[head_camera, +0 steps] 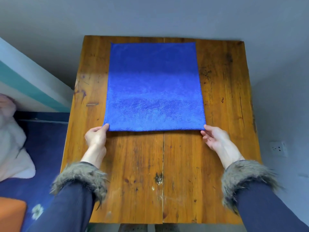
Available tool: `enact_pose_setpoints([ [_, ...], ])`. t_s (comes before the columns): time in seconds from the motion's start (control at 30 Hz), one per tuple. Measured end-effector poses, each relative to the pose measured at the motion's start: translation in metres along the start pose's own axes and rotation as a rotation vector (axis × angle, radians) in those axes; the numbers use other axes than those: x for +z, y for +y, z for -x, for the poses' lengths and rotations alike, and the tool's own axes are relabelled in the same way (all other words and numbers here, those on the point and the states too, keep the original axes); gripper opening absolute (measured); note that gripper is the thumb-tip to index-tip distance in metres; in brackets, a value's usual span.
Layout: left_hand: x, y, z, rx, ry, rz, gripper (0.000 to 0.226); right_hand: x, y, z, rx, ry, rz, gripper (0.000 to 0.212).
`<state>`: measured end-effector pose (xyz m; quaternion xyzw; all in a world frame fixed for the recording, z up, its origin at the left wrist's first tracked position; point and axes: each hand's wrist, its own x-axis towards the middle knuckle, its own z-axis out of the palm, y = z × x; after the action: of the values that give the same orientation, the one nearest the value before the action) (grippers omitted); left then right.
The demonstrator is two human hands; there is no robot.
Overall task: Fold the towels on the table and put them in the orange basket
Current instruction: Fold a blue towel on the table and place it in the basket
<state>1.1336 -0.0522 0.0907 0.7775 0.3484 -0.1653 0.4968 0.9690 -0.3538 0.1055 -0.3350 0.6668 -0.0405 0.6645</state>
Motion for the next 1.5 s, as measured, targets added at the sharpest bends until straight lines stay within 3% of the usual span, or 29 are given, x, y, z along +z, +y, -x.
enact_pose_setpoints([
  [0.1, -0.013, -0.002, 0.008, -0.057, -0.112, 0.206, 0.015, -0.005, 0.004, 0.011, -0.052, 0.027, 0.043, 0.015],
  [0.2, -0.036, -0.011, 0.023, -0.103, -0.163, 0.247, 0.014, -0.018, 0.017, 0.028, -0.088, 0.024, 0.095, 0.016],
  [0.37, -0.080, -0.026, 0.061, 0.007, -0.234, -0.016, 0.017, -0.063, 0.045, 0.076, -0.210, -0.054, 0.143, 0.014],
  [0.47, -0.101, -0.015, 0.085, 0.181, -0.425, -0.200, 0.007, -0.093, 0.048, 0.102, -0.272, -0.153, 0.104, 0.019],
  [0.57, -0.116, 0.002, 0.094, 0.309, -0.637, -0.372, 0.010, -0.114, 0.042, 0.119, -0.323, -0.216, 0.092, 0.019],
  [0.73, -0.124, 0.022, 0.102, 0.375, -0.763, -0.471, 0.016, -0.130, 0.034, 0.127, -0.395, -0.286, 0.222, 0.028],
  [0.93, -0.122, 0.025, 0.115, 0.547, -0.579, -0.444, 0.024, -0.122, 0.025, 0.127, -0.688, -0.082, 0.728, 0.025],
  [1.13, -0.125, 0.019, 0.113, 0.538, -0.526, -0.505, 0.016, -0.118, 0.003, 0.125, -0.760, -0.060, 0.885, 0.009],
  [1.5, -0.101, 0.039, 0.091, 0.432, -0.475, -0.146, 0.011, -0.063, -0.041, 0.105, -0.755, -0.122, 0.597, 0.008],
])
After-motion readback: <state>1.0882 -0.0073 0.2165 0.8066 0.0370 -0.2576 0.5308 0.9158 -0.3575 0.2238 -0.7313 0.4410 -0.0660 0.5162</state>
